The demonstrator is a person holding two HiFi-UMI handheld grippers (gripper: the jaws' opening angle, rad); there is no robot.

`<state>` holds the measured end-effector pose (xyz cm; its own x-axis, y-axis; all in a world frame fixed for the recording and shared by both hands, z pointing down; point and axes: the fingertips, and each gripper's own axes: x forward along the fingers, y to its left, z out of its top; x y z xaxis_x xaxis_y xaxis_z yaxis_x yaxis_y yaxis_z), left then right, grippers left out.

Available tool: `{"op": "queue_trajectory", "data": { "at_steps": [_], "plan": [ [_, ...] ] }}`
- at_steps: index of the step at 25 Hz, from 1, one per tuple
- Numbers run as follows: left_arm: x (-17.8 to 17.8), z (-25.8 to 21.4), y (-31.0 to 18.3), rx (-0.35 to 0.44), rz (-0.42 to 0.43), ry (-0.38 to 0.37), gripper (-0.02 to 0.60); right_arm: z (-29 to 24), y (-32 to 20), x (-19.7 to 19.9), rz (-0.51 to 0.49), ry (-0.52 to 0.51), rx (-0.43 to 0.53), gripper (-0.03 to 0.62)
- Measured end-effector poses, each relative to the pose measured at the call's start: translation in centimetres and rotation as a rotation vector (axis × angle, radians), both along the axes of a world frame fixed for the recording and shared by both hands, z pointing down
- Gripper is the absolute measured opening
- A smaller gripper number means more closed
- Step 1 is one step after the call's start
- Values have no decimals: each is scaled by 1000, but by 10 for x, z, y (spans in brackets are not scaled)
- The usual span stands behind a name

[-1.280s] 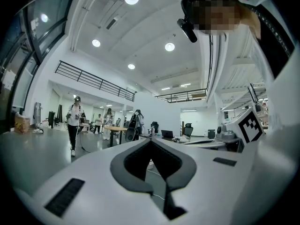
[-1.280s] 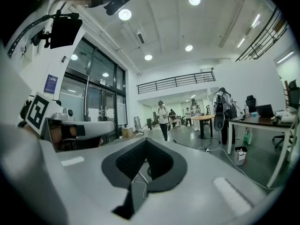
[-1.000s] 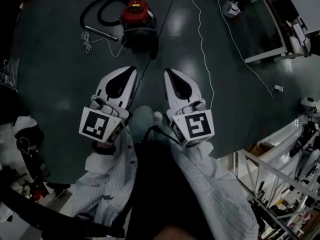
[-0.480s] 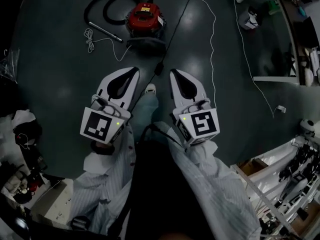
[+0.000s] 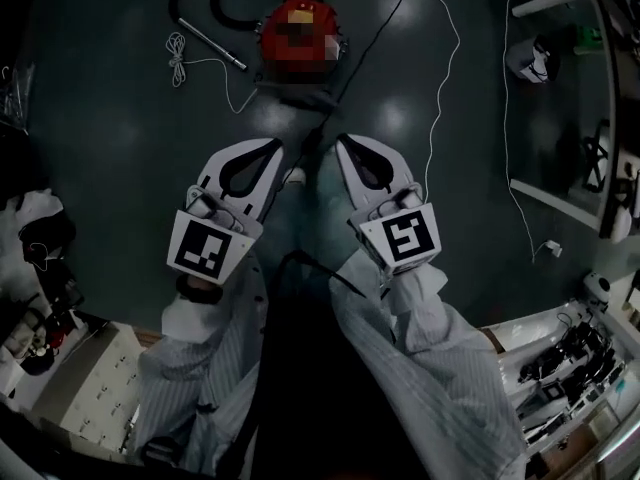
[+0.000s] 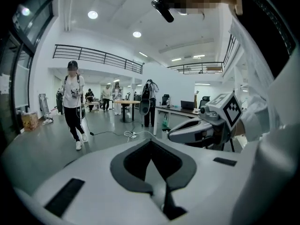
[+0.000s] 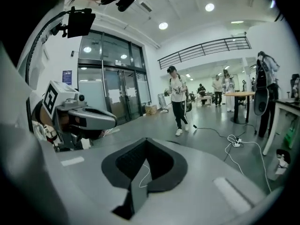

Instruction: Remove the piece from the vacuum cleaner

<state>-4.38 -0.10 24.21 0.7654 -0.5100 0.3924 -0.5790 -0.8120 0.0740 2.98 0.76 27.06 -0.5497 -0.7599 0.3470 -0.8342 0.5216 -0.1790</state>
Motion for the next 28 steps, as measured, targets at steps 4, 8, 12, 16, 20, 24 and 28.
{"op": "queue_trajectory", "data": {
  "at_steps": [4,8,12,16,20,24,28],
  "plan": [
    [22,53,-39,-19,-6,-63,5,55,-50,16,-117,36,-53,-2],
    [41,128,-62,-48,64,-161,5,121,-96,28,-203,79,-98,-2],
    [43,221,-83,-90,135,-272,19,205,-141,34,-267,114,-163,-2],
    [34,320,-112,-123,168,-361,129,301,-188,29,-329,147,-252,6],
    [23,402,-123,-111,253,-488,178,379,-226,19,-341,243,-279,55],
    [18,470,-138,-74,361,-615,230,421,-273,10,-343,308,-248,124],
    [8,520,-156,-62,434,-722,253,448,-305,-2,-412,401,-210,149]
  ]
}}
